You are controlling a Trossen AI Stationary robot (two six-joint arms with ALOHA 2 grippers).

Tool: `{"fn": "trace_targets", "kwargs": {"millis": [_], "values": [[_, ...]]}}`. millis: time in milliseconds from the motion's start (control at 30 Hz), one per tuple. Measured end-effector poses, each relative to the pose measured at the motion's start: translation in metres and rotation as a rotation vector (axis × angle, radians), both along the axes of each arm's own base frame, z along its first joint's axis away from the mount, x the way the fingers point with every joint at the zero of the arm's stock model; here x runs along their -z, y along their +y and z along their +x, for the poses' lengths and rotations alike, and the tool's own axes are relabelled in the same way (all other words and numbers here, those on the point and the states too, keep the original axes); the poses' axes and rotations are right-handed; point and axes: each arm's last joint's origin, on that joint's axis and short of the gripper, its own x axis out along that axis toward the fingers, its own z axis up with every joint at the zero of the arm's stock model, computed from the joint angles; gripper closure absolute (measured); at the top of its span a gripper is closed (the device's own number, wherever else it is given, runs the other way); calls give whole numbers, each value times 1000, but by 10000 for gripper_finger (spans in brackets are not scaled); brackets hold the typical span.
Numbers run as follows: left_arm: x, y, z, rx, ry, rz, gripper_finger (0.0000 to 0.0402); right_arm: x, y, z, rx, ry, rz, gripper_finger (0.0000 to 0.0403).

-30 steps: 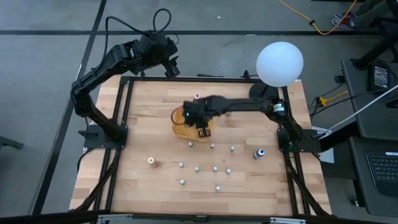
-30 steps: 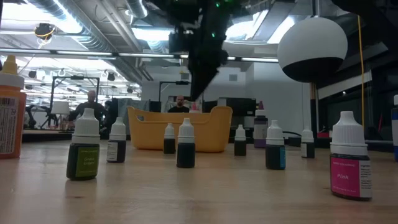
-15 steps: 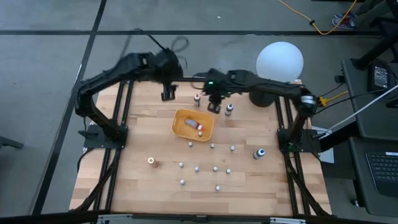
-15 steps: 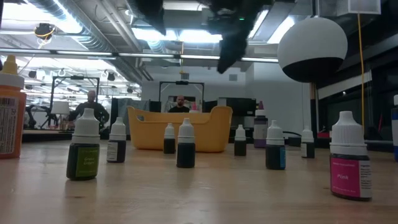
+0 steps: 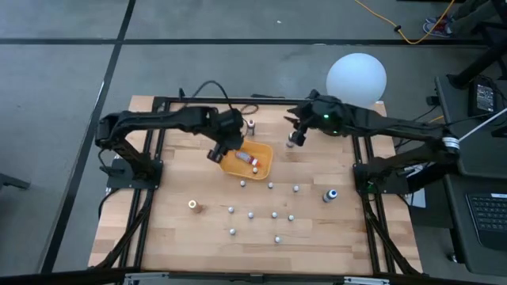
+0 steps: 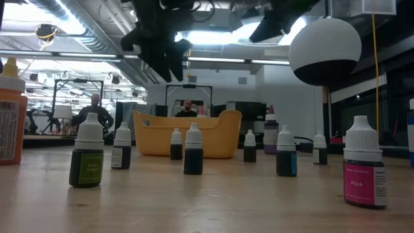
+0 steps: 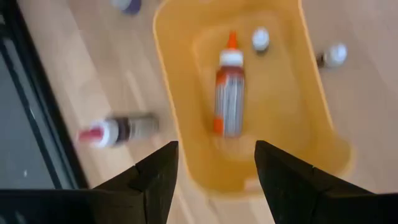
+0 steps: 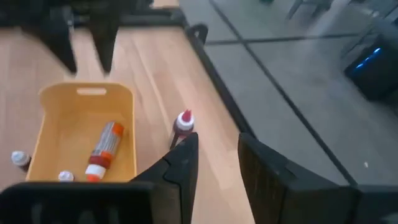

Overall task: Pick & Place food coloring
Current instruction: Adjust the large orange food coloring bottle in the yellow bin

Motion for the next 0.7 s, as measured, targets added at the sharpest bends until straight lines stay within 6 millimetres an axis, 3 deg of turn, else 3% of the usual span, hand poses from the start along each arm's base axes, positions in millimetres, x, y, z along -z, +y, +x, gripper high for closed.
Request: {"fn": "trace_targets", "kwargs": {"millis": [333,700], "values": [[62,-17,41,3,177,36,196,-15,-4,-16,-26,-22,-111,287],[79,-17,60,33,162,45,196,-14,-3,-16,-71,-21,-86,287]]}}
